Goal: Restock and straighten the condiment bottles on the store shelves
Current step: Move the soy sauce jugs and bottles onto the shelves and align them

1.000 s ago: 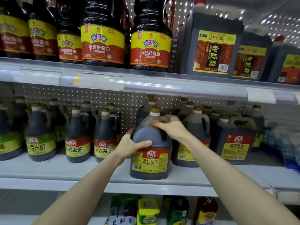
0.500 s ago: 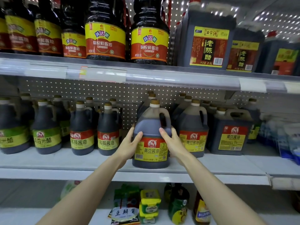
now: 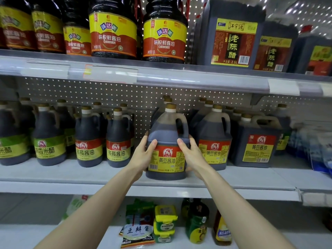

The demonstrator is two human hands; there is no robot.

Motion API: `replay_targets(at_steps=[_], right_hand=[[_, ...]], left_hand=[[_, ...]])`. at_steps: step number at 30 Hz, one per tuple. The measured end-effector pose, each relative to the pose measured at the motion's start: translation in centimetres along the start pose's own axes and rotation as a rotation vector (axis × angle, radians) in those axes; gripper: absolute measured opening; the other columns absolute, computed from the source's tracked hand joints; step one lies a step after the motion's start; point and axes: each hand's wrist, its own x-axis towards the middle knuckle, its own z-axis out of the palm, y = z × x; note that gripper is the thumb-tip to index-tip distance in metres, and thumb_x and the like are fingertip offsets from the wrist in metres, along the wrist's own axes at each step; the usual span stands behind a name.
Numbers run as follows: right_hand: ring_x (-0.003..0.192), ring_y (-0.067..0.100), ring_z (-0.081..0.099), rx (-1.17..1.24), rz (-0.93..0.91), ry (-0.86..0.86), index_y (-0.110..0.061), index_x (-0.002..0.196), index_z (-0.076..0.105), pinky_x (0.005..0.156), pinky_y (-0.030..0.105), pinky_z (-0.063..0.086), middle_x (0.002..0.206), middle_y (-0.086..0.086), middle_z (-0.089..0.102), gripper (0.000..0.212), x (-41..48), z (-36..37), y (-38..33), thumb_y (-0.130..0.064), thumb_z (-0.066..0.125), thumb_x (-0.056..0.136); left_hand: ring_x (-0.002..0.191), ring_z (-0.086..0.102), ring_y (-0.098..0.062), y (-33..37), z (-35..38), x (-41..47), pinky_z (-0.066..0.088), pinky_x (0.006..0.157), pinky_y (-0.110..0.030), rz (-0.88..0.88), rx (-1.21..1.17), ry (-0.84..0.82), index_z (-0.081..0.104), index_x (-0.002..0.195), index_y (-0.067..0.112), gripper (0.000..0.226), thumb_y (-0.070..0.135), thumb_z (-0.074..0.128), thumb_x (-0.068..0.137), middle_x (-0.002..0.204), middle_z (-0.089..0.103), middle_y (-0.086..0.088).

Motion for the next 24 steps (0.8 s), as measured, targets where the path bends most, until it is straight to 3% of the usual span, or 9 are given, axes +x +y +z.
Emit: replay_targets(at_steps=[4,8,15,19,24], right_hand=[[0.121,0.023,0.053,0.003,-0.005,0.002,-0.033,0.152,0.015,0.091,0.045,0.049,0.141,0.002,0.049,0.069,0.7,0.1,0.0,-0.053,0.048,0.095],[0.108,0.018,0.053,0.031,-0.006,-0.007,-0.035,0.151,0.018,0.08,0.04,0.045,0.138,0.0,0.05,0.064,1.5,0.2,0.0,-0.049,0.048,0.097],[0.102,0.017,0.053,0.028,0.005,-0.003,-0.034,0.153,0.015,0.074,0.037,0.046,0.139,0.002,0.051,0.064,2.5,0.3,0.0,-0.047,0.047,0.098],[0.122,0.027,0.051,0.014,0.033,0.012,-0.037,0.153,0.013,0.091,0.054,0.047,0.141,0.002,0.048,0.067,3.0,0.4,0.1,-0.05,0.047,0.096],[0.111,0.022,0.053,0.012,0.024,0.017,-0.035,0.153,0.013,0.085,0.043,0.047,0.141,0.004,0.049,0.066,3.6,0.5,0.1,-0.049,0.046,0.097]], left_hand=[[0.093,0.058,-0.005,0.1,0.1,0.5,0.047,0.058,-0.028,0.018,0.011,-0.018,0.04,0.13,0.037,0.03,0.039,0.043,0.101,0.124,0.061,0.002],[0.093,0.062,-0.009,0.0,0.2,1.5,0.048,0.056,-0.028,-0.007,0.0,0.002,0.043,0.134,0.029,0.036,0.04,0.045,0.1,0.113,0.065,0.003],[0.098,0.062,-0.014,-0.5,0.1,2.8,0.05,0.059,-0.031,-0.022,0.005,0.021,0.034,0.146,0.024,0.052,0.042,0.047,0.098,0.121,0.063,-0.001],[0.1,0.062,-0.014,-0.5,0.3,3.2,0.054,0.066,-0.032,0.008,-0.026,0.002,0.024,0.149,0.037,0.055,0.038,0.046,0.099,0.122,0.061,0.001],[0.099,0.063,-0.017,-0.5,0.3,3.9,0.054,0.065,-0.033,0.01,-0.04,0.001,0.018,0.15,0.04,0.059,0.038,0.046,0.099,0.122,0.062,-0.002]])
